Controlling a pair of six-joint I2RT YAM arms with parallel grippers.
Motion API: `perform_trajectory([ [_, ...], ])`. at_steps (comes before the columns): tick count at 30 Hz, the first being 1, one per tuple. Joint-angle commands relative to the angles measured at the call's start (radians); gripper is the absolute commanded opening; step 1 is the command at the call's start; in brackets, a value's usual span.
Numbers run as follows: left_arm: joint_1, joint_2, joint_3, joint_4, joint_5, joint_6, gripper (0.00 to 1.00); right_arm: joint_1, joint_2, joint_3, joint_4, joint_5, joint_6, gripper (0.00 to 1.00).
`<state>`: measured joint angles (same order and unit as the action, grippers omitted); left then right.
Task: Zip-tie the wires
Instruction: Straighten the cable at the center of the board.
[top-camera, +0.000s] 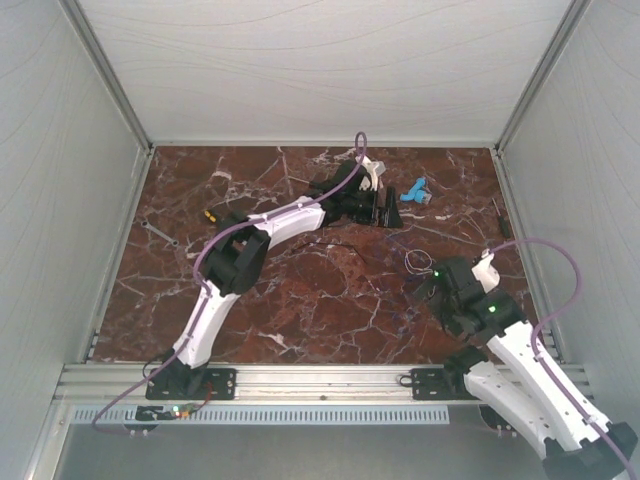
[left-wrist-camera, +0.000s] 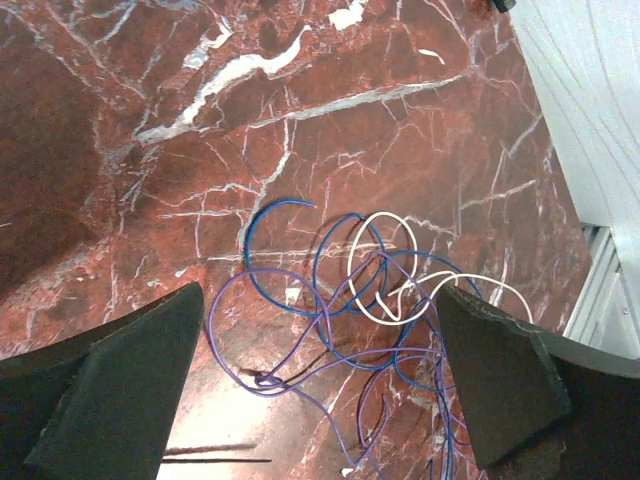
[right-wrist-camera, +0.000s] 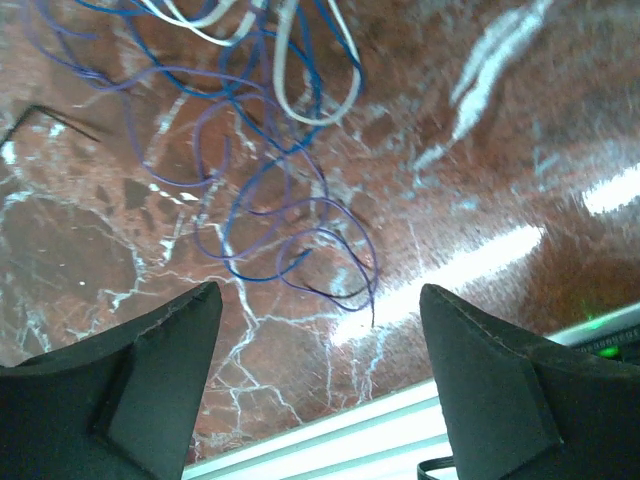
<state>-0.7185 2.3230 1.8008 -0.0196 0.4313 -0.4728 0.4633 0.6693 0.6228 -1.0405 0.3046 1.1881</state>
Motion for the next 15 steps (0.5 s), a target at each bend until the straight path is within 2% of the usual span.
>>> perform_trajectory([
  [1,-0.004,-0.098,0.047,-0.026,-0.071,0.072,1.00,-0.005,-0.029,0.065,0.083,0.080,-0.116,0.80],
  [5,-0.003,-0.177,0.025,-0.070,-0.172,0.133,1.00,-0.004,-0.039,0.092,0.184,0.066,-0.263,0.84],
  [10,0.005,-0.310,-0.068,-0.117,-0.338,0.177,1.00,-0.006,-0.076,0.085,0.372,-0.026,-0.428,0.84],
  [15,0.033,-0.472,-0.272,-0.123,-0.486,0.160,1.00,-0.004,-0.088,0.040,0.517,-0.124,-0.517,0.84],
])
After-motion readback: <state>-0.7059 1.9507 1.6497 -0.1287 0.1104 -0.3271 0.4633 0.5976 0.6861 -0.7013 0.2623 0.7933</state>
